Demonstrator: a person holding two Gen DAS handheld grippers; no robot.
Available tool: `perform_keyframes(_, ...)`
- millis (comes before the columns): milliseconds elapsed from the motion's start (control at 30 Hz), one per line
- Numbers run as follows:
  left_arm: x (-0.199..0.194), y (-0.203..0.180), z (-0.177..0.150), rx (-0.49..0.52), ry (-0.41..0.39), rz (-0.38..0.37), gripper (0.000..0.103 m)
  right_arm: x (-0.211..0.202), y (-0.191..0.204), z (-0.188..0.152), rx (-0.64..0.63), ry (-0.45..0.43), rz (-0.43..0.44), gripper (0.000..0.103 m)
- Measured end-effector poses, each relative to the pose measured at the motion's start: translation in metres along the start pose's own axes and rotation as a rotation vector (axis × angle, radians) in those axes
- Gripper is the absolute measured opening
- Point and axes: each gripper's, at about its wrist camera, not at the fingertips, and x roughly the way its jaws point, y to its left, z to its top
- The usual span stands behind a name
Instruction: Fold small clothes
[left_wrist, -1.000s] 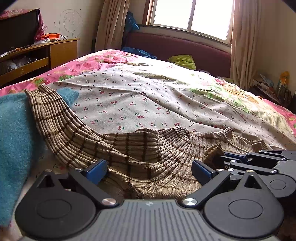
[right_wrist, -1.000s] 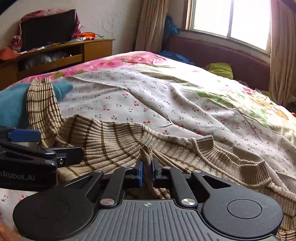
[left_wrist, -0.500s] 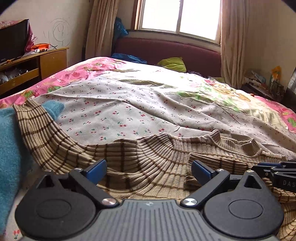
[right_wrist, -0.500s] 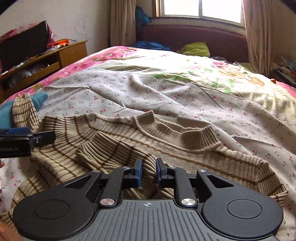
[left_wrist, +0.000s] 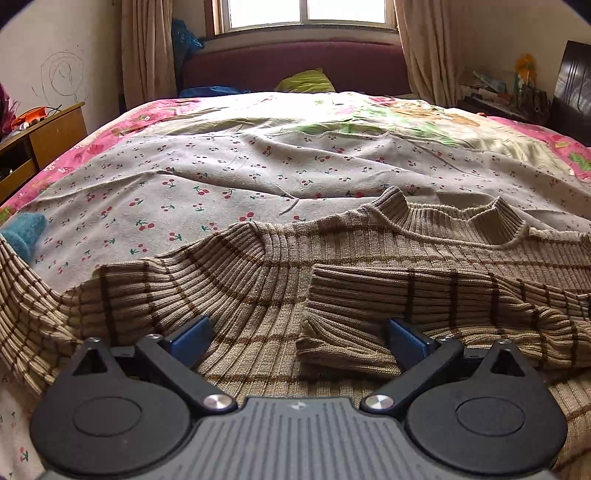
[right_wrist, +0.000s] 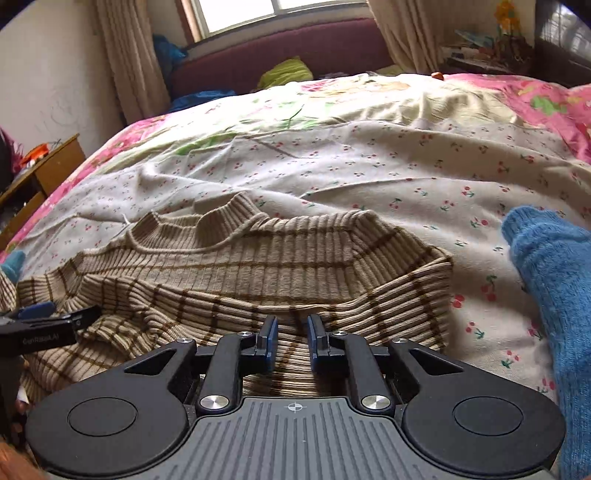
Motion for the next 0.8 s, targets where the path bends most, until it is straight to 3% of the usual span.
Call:
perform_keyframes(67,-0.005,0.0,0.003,-0.018,-0.011,0.007,0.103,-0.014,-0.009,0.001,0.019,-0.048,-0.016,0.024)
perform_keyframes(167,-0.011,-0.002,0.004,-0.015,-0.035,0.004,0.103,-0.014,-0.019,-0.002,-0.03,-0.042,-0.124,0.022)
perform_keyframes(233,-0.004,-0.005,0.001,0.004,0.004,0.001,0.103,-0.001,-0.03,-0.007,-0.036,-0.013,-0.153,0.018)
perform_keyframes(333,-0.002,-0.005,0.0,0.013,0.008,0.015,0.103,-0.008,-0.029,-0.003,0.023,-0.036,-0.142,0.022)
perform_keyframes(400,-0.007,-0.005,0.001,0.013,-0.002,0.032,0.103,-0.016,-0.021,-0.003,-0.01,-0.08,-0.131,0.023)
perform_keyframes(533,-0.006,-0.003,-0.001,0.022,0.015,0.042,0.103,-0.001,-0.026,-0.007,-0.018,-0.007,-0.162,0.024)
perform_keyframes(700,-0.025,0.006,0.001,0.004,0.01,0.029,0.103,-0.028,-0.018,0.002,0.002,-0.071,-0.117,0.026)
perform_keyframes(800,-0.04,0.023,-0.007,-0.041,0.04,0.008,0.103,-0.031,-0.005,-0.001,-0.029,-0.029,-0.089,0.027)
